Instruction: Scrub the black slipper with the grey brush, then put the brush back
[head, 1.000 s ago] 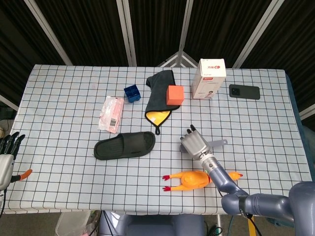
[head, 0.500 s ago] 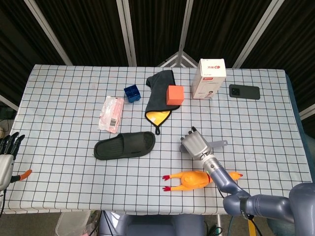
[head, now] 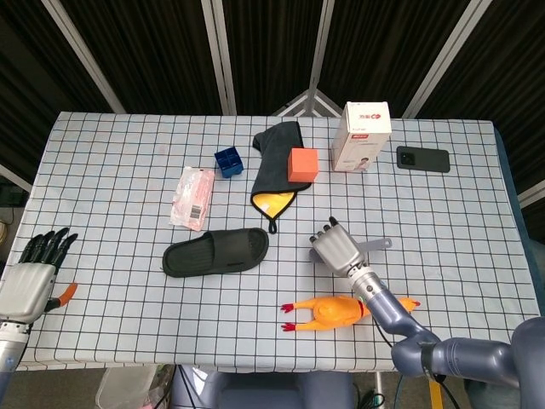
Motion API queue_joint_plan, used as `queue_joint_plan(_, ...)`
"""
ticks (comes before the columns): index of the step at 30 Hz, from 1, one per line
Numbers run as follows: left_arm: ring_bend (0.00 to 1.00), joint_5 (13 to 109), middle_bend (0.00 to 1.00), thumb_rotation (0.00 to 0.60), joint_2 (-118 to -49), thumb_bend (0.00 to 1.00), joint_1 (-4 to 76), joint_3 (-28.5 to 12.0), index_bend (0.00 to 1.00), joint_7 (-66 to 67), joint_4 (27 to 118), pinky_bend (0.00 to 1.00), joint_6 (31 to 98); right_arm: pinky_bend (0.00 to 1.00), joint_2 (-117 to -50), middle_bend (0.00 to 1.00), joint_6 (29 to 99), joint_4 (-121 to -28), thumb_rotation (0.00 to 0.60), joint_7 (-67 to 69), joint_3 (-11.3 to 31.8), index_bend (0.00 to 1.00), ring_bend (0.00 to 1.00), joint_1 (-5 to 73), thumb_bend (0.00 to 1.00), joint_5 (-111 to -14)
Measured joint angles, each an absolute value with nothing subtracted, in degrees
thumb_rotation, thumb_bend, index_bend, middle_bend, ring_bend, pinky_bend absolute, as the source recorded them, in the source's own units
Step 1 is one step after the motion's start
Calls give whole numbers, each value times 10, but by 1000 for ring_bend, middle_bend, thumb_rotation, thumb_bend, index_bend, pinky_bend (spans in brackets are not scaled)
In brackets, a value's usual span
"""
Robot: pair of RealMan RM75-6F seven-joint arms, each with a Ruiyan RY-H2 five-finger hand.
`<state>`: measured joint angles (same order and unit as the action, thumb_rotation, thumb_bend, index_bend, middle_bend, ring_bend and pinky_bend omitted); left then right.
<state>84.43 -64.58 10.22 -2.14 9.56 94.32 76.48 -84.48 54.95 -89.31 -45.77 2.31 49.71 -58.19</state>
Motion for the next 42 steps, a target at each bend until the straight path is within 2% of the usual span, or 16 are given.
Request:
queue_joint_plan(4,0,848,9,600,-651,539,122,-22,0,99,941,20,736,229,-844,647,550,-901,600,-463,33,718,393,504,735,-579)
queue_joint_plan(11,1,854,61,600,-670,576,178,-33,31,82,935,89,666,242,-858,648,542,-912,600,-473,55,717,393,527,735,-569)
queue_joint_plan(26,43,855,116,600,-758,598,293,-35,90,47,892,128,511,242,-909,648,536,-919,600,-483,89,717,393,569,740,-545)
queue_joint_plan(33,45,867,121,600,-792,604,325,-23,97,29,868,128,482,242,-943,648,535,-894,600,-489,99,717,393,593,741,-531)
queue_joint_plan(42,65,859,142,600,-804,609,340,-7,117,30,858,152,457,242,-953,647,540,-888,600,-485,106,717,393,603,742,-528)
